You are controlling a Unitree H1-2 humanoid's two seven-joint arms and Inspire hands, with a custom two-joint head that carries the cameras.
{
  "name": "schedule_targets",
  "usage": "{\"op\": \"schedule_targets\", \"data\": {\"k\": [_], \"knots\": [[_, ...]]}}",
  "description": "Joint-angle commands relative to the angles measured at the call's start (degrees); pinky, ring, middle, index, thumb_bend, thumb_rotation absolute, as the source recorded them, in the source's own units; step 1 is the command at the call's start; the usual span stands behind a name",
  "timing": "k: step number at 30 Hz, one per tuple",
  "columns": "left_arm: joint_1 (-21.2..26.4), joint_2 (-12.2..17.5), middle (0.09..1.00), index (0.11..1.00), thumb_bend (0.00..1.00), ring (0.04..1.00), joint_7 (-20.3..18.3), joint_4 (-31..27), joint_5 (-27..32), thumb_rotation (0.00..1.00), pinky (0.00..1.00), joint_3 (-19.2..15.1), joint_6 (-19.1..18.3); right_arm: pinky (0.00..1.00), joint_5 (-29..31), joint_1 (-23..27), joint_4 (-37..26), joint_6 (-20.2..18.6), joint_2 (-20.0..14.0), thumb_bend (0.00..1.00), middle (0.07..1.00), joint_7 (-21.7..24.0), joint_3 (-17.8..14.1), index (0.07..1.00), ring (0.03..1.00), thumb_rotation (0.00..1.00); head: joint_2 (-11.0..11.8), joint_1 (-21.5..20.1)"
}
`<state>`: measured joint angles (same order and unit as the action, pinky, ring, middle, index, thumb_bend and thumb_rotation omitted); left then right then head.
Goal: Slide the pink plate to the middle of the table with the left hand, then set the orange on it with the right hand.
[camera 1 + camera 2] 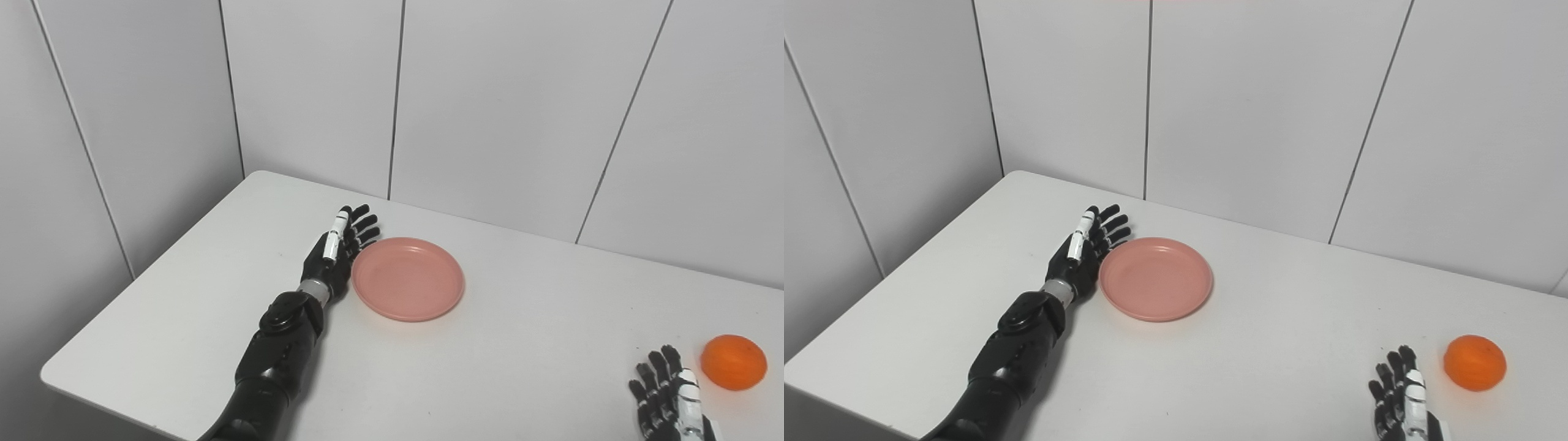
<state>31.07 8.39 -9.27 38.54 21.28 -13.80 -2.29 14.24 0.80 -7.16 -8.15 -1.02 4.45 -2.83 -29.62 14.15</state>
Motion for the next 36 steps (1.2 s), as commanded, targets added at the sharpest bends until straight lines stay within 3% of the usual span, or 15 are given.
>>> {"op": "schedule_targets", "data": {"k": [1, 9, 19, 27, 36], "knots": [[0.1, -0.8, 0.890, 0.869, 0.36, 0.888, -0.1, -0.5, 0.2, 1.00, 0.90, 0.5, -2.7, 1.00, -0.3, 1.9, -1.2, 1.7, 0.2, 0.23, 1.000, 0.2, 0.0, 1.000, 1.000, 1.00, -0.6, -1.3], [-1.1, -3.2, 0.875, 0.854, 0.36, 0.876, 0.3, -5.6, -0.6, 1.00, 0.88, 2.0, -5.0, 1.00, -2.2, 1.5, -2.3, 0.7, 1.7, 0.28, 1.000, -1.0, 1.0, 1.000, 1.000, 1.00, -2.0, -5.8], [-3.1, -6.7, 0.873, 0.851, 0.36, 0.875, 0.0, -10.0, -2.4, 1.00, 0.89, 5.5, -4.9, 1.00, -3.8, 1.1, -3.2, 0.1, 2.9, 0.30, 1.000, -2.1, 2.6, 1.000, 1.000, 1.00, -3.3, -10.6], [-5.6, -9.1, 0.873, 0.854, 0.35, 0.872, -0.1, -16.1, -2.0, 1.00, 0.89, 7.0, -8.5, 1.00, -5.7, 1.3, -3.3, 0.2, 3.9, 0.30, 1.000, -3.1, 3.7, 1.000, 0.998, 1.00, -4.9, -14.7], [-8.7, -10.0, 0.882, 0.864, 0.34, 0.882, -0.9, -20.4, -2.0, 1.00, 0.90, 9.2, -10.0, 1.00, -7.1, 1.9, -3.0, 0.4, 5.3, 0.32, 0.994, -4.1, 4.6, 1.000, 0.986, 1.00, -6.0, -19.4]]}}
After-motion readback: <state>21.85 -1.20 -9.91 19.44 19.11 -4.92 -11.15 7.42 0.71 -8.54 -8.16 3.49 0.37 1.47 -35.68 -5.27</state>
